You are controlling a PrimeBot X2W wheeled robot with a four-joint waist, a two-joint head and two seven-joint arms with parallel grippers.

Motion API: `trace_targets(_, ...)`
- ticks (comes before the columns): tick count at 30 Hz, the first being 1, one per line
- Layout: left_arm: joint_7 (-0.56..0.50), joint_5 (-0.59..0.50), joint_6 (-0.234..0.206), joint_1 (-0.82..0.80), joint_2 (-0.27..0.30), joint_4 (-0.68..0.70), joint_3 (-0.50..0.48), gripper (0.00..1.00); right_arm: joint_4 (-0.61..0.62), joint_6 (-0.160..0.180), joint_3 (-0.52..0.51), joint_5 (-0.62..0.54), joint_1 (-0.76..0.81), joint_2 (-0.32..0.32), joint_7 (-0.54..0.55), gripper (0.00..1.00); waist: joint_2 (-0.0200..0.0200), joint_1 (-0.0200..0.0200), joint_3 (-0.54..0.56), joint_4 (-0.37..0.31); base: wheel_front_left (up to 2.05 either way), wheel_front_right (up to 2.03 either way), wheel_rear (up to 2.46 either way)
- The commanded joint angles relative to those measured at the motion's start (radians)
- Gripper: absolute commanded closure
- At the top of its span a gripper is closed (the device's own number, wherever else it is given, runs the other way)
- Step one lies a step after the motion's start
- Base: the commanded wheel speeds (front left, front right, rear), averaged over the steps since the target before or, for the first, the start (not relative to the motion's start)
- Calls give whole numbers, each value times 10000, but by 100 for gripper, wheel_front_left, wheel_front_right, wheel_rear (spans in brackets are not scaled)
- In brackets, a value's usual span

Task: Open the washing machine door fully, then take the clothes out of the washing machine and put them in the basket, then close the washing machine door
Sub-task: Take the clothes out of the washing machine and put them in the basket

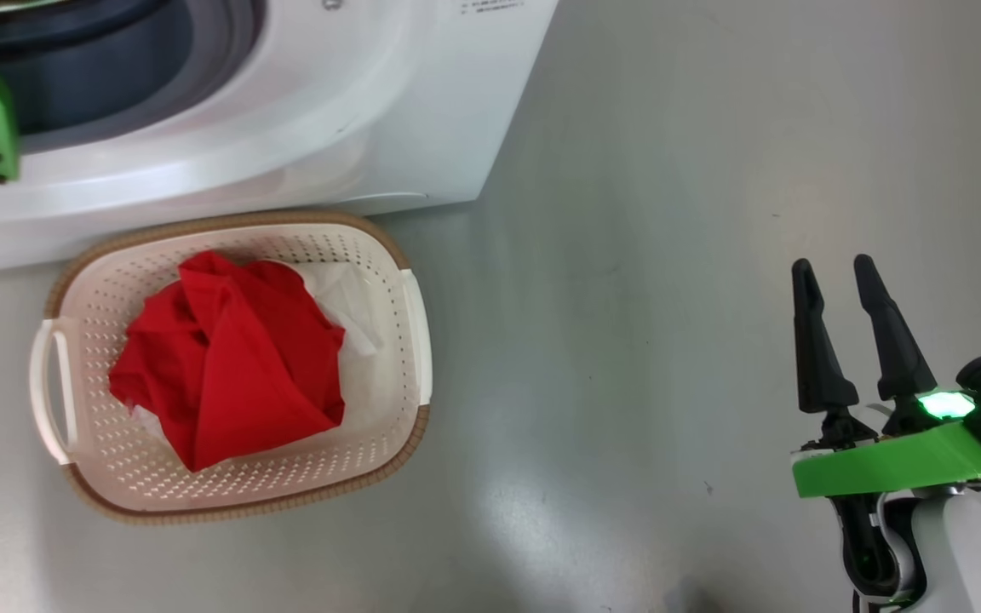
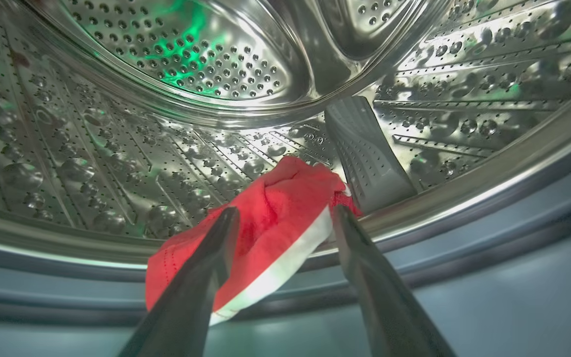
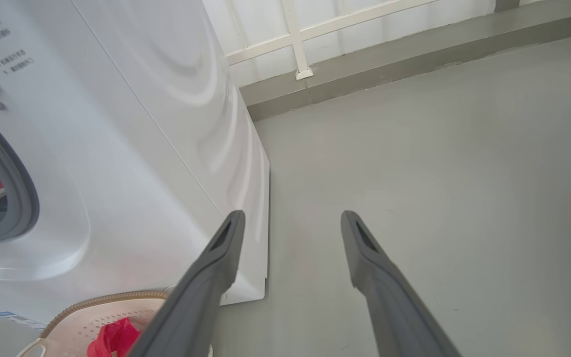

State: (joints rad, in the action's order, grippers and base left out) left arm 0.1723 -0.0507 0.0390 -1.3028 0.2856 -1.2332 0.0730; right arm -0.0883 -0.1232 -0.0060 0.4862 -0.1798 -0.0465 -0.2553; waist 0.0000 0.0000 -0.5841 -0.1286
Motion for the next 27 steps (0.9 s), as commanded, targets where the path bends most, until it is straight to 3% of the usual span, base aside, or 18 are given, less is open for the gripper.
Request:
trace_targets(1,-124,-82,-122,-253,649,-6,-31,0,268,-75,322,83,-107,-38,-65,0,0,0,-137,-110,0,0,0)
trace_targets(17,-825,-360,-496,-671,1231,-479,531,0,347,-75,517,146,-285,-38,-65,0,0,0,-490,-411,0,0,0)
trace_targets(19,-934,-373,-548,-668,1309,-500,584,35,356,-75,525,144,-300,-38,-65,0,0,0,-525,-427,0,0,0)
trace_targets(20,-960,-368,-565,-671,1334,-508,602,48,359,-75,530,145,-308,-38,-65,0,0,0,-536,-436,0,0,0)
trace_targets(23,-998,-367,-627,-693,1361,-524,676,73,374,-75,516,139,-316,-38,-65,0,0,0,-562,-433,0,0,0)
trace_targets(27,-735,-313,-654,-708,1304,-532,748,83,370,-75,473,99,-338,-38,-65,0,0,0,-558,-370,0,0,0)
